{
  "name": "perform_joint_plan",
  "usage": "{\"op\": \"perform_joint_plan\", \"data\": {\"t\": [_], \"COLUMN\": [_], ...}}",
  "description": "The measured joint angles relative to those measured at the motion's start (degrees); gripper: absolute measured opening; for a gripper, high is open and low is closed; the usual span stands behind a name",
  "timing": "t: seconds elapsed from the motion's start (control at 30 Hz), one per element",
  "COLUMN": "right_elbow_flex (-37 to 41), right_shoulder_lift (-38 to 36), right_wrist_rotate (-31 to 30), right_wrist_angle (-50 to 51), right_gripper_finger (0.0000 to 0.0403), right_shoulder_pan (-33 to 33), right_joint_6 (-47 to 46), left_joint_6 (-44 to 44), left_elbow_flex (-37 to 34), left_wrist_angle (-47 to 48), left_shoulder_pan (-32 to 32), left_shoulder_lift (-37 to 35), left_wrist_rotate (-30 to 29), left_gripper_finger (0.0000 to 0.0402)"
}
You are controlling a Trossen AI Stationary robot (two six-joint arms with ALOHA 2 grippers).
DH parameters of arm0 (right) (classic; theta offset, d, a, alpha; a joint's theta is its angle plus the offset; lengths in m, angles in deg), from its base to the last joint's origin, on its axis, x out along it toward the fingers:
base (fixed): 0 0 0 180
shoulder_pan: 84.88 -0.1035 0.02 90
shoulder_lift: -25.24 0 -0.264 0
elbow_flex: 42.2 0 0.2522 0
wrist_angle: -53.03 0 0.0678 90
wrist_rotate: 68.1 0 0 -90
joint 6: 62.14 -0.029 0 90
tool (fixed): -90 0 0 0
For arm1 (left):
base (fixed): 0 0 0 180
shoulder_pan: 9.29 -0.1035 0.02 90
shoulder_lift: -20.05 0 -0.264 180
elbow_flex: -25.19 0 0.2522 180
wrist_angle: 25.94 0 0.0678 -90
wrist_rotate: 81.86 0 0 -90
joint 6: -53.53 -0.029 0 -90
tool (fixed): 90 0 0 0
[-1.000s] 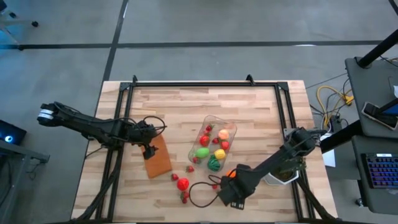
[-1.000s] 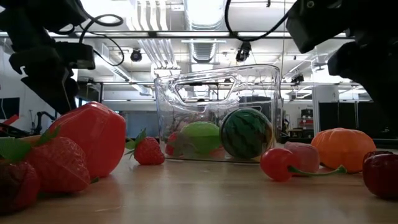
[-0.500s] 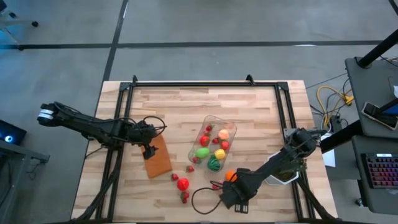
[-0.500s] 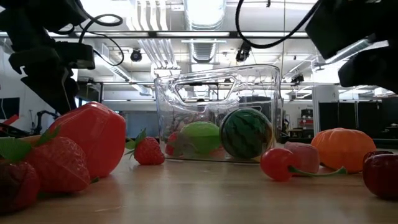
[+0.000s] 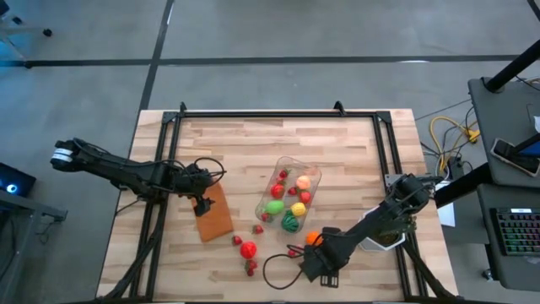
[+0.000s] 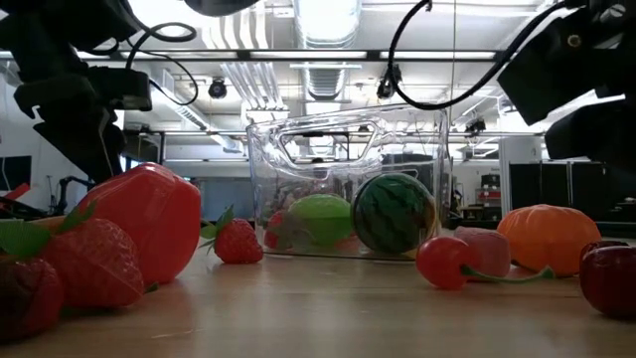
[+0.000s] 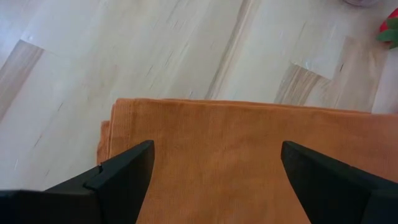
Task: Pick and placing Produce into tupperware
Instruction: Put the red cherry into the transparent bin
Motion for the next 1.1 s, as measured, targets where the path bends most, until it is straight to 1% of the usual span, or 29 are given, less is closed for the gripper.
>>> {"op": "perform_joint_plan", "data": {"t": [0.1,0.27,0.4,0.57,0.8,0.97,1.1], "right_elbow_flex": [0.16,0.16,0.43,1.42,2.04,0.83,-2.67], "right_shoulder_lift": [0.02,0.03,0.04,0.04,-0.07,-0.09,-1.23], "right_wrist_rotate": [-0.34,-2.61,-3.63,-3.55,-2.91,-2.17,-2.5], "right_wrist_angle": [-0.94,-0.91,-1.35,-2.25,-2.42,-1.2,2.87], "right_gripper_finger": [0.0206,0.0193,0.0171,0.014,0.0108,0.009,0.0081], "right_shoulder_pan": [0.02,0.22,0.24,0.24,0.26,0.27,0.2], "right_joint_6": [0.0,0.0,-0.02,-0.39,-0.9,-0.9,-1.37], "left_joint_6": [-0.01,0.0,0.01,0.01,0.01,0.01,0.01], "left_elbow_flex": [0.0,0.0,0.0,0.0,-0.03,-0.04,-0.04], "left_wrist_angle": [0.02,0.0,0.0,0.01,0.02,0.0,0.0], "left_shoulder_pan": [0.0,0.0,0.0,0.0,-0.02,0.0,-0.01], "left_shoulder_lift": [0.0,0.0,0.0,0.0,0.0,0.0,0.0], "left_wrist_rotate": [0.01,0.01,0.01,0.01,0.01,0.01,0.01], "left_gripper_finger": [0.0336,0.0336,0.0336,0.0336,0.0336,0.0336,0.0336]}}
